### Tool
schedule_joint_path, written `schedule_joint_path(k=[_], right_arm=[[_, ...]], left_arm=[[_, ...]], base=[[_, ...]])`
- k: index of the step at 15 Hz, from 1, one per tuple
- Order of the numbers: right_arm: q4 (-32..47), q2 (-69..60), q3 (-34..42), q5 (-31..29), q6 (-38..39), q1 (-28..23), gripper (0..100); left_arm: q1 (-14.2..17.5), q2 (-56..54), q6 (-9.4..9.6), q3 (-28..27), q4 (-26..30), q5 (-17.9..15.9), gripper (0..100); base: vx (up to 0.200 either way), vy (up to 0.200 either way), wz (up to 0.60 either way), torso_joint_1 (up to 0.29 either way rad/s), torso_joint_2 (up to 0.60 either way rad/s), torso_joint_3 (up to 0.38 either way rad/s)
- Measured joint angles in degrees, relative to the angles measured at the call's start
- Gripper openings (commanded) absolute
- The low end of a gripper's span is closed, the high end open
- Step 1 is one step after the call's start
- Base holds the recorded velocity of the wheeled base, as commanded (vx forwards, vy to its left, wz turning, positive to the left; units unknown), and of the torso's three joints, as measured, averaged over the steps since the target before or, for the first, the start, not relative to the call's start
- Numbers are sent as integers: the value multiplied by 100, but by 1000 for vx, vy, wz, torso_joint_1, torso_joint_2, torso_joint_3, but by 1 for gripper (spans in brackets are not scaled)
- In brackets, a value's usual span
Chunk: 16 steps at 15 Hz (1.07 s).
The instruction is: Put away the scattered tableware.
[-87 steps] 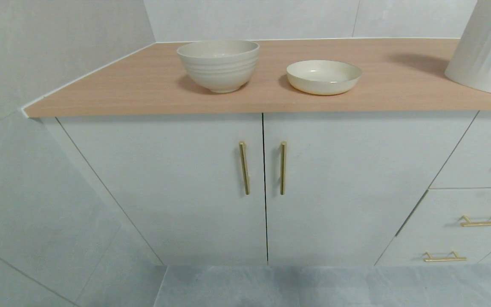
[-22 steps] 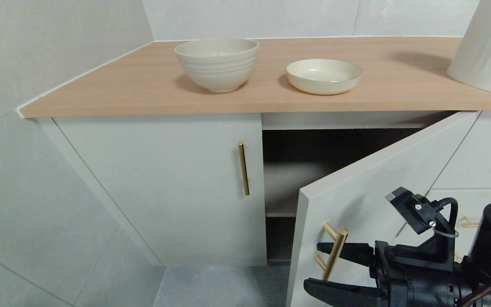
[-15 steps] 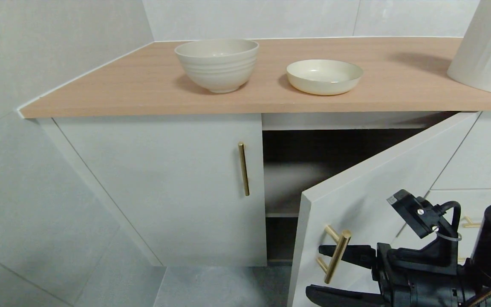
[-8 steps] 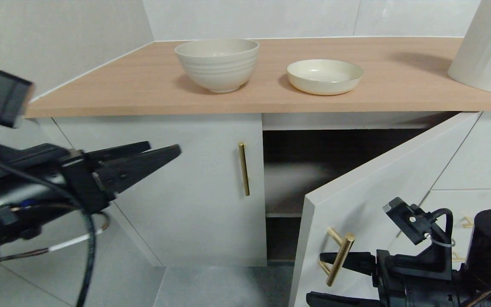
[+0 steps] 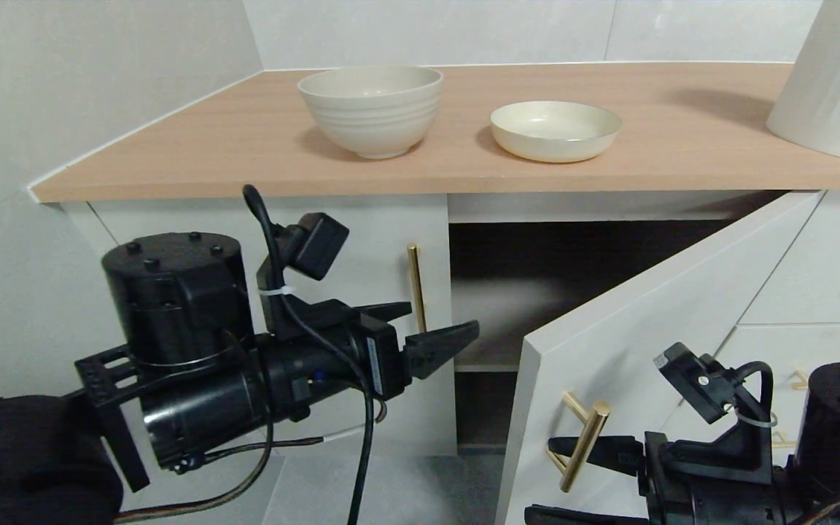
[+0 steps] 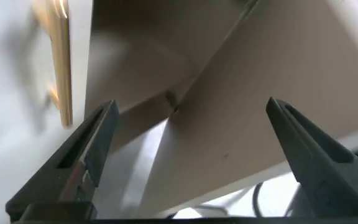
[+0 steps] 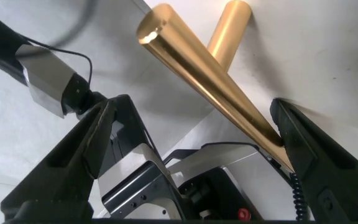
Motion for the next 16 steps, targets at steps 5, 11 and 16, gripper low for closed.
schedule_joint_path(k=[5,11,16], right_arm=[[-4,-1,5,-13,-2,0,100],[-4,-17,27,-80,0,0,100],[16,-89,30,-149,4,-138,100]], left_arm=[[-330,393,11,44,-178,310,0],[-380,649,251,16,-837,162,0],[-702,1498,440,319,-2672,-18,0]], base=[[0,0,0,0,0,0],[0,0,0,0,0,0],[0,0,0,0,0,0]])
